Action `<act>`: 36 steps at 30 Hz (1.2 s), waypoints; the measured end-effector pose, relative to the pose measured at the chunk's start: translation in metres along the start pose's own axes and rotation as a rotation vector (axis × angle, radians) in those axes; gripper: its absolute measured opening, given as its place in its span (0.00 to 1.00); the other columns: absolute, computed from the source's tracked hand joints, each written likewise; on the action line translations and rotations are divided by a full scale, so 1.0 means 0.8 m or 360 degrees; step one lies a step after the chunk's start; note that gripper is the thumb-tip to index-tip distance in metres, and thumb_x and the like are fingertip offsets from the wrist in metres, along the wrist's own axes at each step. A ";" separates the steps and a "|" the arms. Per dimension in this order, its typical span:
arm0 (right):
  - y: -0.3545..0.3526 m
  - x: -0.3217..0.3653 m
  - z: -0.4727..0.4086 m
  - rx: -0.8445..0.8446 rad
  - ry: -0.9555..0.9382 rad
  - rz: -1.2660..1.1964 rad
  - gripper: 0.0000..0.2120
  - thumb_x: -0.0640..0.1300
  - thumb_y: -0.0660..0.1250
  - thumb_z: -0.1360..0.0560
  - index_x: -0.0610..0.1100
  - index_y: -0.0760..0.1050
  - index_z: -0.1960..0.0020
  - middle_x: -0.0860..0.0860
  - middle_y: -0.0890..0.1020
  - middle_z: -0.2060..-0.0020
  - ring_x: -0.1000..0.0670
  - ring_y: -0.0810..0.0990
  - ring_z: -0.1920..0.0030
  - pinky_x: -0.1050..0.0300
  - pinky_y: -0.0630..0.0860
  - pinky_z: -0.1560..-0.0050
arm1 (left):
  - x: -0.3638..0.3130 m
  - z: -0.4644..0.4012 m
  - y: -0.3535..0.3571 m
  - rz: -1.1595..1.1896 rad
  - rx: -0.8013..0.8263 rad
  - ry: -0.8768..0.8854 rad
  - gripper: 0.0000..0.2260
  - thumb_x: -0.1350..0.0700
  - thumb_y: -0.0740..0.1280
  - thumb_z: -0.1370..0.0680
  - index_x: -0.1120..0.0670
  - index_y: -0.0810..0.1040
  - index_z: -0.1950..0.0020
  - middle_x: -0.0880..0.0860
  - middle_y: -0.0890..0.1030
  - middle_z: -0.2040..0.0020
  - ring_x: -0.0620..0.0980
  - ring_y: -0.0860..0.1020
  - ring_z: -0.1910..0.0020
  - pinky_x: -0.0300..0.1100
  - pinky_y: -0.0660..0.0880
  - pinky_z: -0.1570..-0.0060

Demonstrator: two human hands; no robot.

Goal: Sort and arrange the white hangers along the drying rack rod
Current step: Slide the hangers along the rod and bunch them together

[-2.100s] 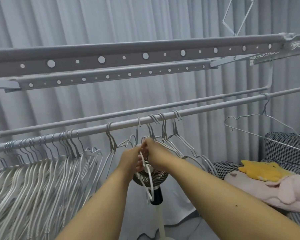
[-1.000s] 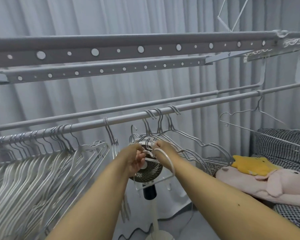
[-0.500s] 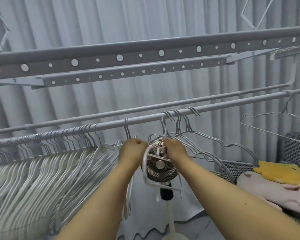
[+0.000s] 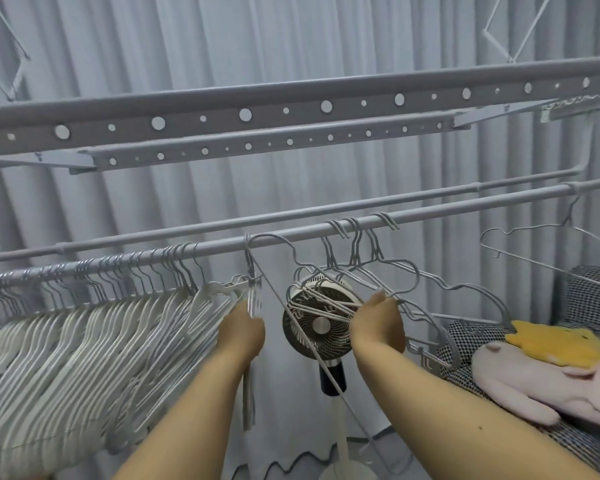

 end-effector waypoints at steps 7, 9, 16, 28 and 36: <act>-0.005 0.008 0.018 -0.0084 -0.0037 -0.0059 0.22 0.52 0.44 0.17 0.38 0.68 0.43 0.38 0.81 0.48 0.36 0.79 0.47 0.46 0.71 0.47 | 0.000 0.007 -0.014 0.0186 0.0046 -0.0041 0.10 0.63 0.56 0.23 0.51 0.72 0.58 0.55 0.72 0.67 0.54 0.69 0.71 0.38 0.64 0.74; -0.004 0.015 0.023 -0.0105 -0.0074 -0.0041 0.21 0.53 0.44 0.17 0.39 0.68 0.44 0.38 0.82 0.49 0.36 0.79 0.47 0.46 0.71 0.48 | 0.006 0.005 -0.018 0.0185 0.0061 -0.0070 0.09 0.63 0.56 0.23 0.51 0.73 0.56 0.55 0.73 0.66 0.53 0.69 0.71 0.36 0.63 0.75; 0.013 0.030 0.042 -0.0141 -0.0165 0.0063 0.22 0.53 0.42 0.17 0.41 0.68 0.40 0.41 0.83 0.49 0.38 0.80 0.48 0.51 0.66 0.55 | 0.023 -0.006 -0.025 0.0137 0.0117 -0.0101 0.08 0.60 0.57 0.22 0.55 0.72 0.45 0.57 0.75 0.58 0.53 0.70 0.69 0.36 0.63 0.76; 0.126 0.139 0.067 0.0336 -0.0435 0.0039 0.12 0.41 0.51 0.18 0.44 0.68 0.39 0.43 0.78 0.45 0.42 0.75 0.51 0.54 0.66 0.53 | 0.020 -0.007 -0.030 0.0221 0.0144 -0.0085 0.14 0.60 0.53 0.19 0.63 0.73 0.39 0.62 0.77 0.52 0.54 0.75 0.68 0.37 0.67 0.85; 0.187 0.168 0.082 0.0715 -0.0469 -0.0217 0.13 0.33 0.56 0.23 0.41 0.66 0.39 0.41 0.76 0.46 0.42 0.76 0.49 0.52 0.72 0.54 | 0.015 -0.005 -0.032 0.0133 0.0239 -0.0025 0.16 0.60 0.53 0.19 0.64 0.70 0.34 0.64 0.78 0.42 0.54 0.78 0.65 0.33 0.65 0.86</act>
Point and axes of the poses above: each hand's wrist, its own z-axis away from the middle knuckle, its own y-axis out of the palm, x = y × z, the point moved 10 cm from there along -z, towards the middle knuckle
